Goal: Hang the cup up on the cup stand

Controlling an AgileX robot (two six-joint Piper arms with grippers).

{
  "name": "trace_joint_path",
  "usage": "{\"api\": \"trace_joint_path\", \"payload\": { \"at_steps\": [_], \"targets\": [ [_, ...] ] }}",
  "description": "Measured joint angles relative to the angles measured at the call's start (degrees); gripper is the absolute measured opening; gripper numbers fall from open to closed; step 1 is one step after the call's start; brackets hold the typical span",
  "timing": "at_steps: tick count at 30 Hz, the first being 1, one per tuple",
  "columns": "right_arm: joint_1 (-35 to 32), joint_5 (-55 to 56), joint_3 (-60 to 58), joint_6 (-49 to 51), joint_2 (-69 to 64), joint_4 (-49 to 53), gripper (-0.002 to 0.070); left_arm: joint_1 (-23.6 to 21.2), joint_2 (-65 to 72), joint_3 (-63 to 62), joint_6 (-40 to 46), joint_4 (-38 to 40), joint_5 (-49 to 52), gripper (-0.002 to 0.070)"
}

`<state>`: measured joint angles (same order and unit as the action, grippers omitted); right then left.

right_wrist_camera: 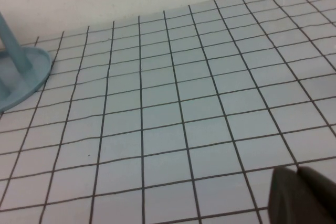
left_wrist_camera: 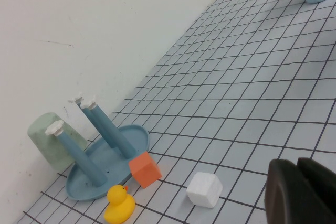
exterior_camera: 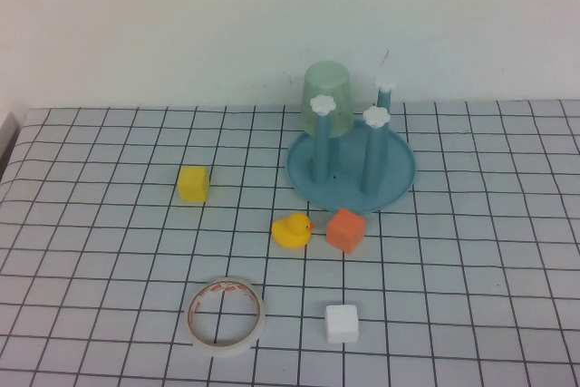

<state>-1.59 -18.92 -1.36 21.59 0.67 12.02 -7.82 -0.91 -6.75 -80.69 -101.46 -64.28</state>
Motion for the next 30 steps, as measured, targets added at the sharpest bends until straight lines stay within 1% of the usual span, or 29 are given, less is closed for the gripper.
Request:
{"api": "trace_joint_path", "payload": {
  "at_steps": [5, 14, 30],
  "targets": [
    [1.2, -0.2, 0.1, 0.1, 0.0, 0.1, -0.0001, 0.0, 0.0, 0.0, -0.2, 0.0, 0.0, 0.0000],
    [1.1, -0.6, 0.2, 1.7, 0.0, 0.1, -0.0001, 0.0, 0.0, 0.0, -0.6, 0.0, 0.0, -0.0001],
    [1.1, -0.7, 0.2, 1.0, 0.0, 0.1, -0.0001, 0.0, 0.0, 0.0, -0.7, 0.0, -0.2, -0.0001]
  ]
}}
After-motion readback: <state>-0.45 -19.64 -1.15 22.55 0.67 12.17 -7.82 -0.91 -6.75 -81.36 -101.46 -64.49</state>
